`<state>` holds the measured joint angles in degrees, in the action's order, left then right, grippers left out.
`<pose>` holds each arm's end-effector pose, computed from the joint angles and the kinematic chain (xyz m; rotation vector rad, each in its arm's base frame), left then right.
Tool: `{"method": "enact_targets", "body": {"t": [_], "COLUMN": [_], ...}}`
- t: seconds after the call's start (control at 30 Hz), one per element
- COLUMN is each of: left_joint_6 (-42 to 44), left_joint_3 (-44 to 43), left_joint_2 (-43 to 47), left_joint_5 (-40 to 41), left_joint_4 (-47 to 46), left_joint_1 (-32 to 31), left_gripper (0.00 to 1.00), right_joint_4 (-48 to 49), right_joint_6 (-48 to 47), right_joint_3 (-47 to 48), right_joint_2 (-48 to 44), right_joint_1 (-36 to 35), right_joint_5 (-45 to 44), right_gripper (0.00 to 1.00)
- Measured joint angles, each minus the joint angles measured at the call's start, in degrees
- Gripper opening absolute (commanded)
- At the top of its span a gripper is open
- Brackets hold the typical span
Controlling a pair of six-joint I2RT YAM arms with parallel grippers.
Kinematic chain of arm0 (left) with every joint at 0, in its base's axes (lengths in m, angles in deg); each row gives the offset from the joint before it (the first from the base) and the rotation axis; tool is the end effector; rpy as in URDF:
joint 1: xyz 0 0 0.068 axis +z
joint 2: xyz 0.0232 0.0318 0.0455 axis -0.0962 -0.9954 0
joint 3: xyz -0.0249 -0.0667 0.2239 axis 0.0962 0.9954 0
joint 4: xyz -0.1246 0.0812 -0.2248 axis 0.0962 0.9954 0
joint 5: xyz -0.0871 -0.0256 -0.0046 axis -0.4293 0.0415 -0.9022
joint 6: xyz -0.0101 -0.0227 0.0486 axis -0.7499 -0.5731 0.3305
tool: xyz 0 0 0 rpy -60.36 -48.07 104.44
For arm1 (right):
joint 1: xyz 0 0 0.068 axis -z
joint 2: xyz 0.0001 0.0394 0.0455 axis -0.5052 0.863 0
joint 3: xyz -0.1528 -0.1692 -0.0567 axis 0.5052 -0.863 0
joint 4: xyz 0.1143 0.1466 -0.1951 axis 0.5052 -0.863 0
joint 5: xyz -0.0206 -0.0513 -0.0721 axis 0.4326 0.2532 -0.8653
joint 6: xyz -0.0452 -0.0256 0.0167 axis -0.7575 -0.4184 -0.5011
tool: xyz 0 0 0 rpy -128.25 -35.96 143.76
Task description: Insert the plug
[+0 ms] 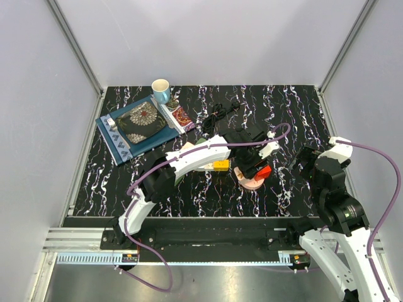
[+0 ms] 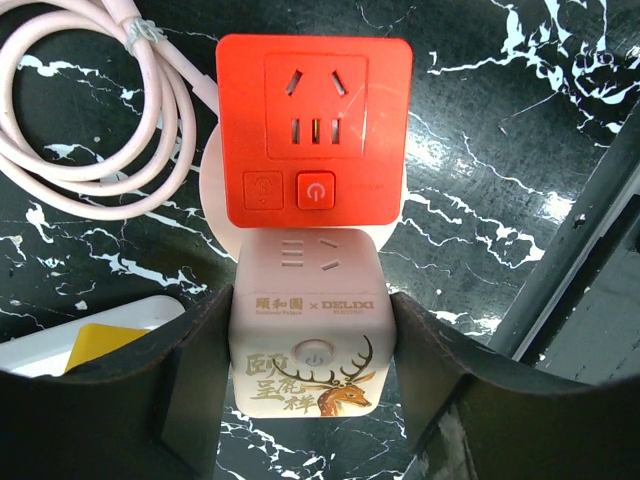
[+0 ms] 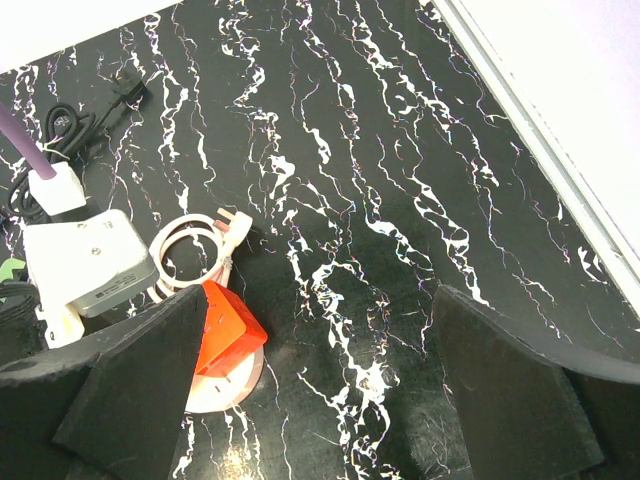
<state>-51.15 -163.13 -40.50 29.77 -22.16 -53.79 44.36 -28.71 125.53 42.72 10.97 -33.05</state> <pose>0.2321 -0.4037 0.2098 1.4793 2.2831 -0.5449 0.1327 0.0262 0.3256 0.3534 1.8736 -0.0916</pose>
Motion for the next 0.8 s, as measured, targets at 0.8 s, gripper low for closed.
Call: {"method": "enact_targets", "body": {"t": [0.8], "left_joint_6": [-0.8], "left_joint_3": [-2.5], "left_joint_2": [-1.8], "left_joint_5": [0.4], "left_joint_4": [2.4], "left_joint_1": [0.1], "left_gripper": [0.03], "right_joint_4": [0.0], "right_joint_6": [0.0], "right_joint_3": [0.0], "right_joint_2": [0.0], "right_joint_1": [0.0], "right_joint_5": [0.0], "right_gripper": [1.0]}}
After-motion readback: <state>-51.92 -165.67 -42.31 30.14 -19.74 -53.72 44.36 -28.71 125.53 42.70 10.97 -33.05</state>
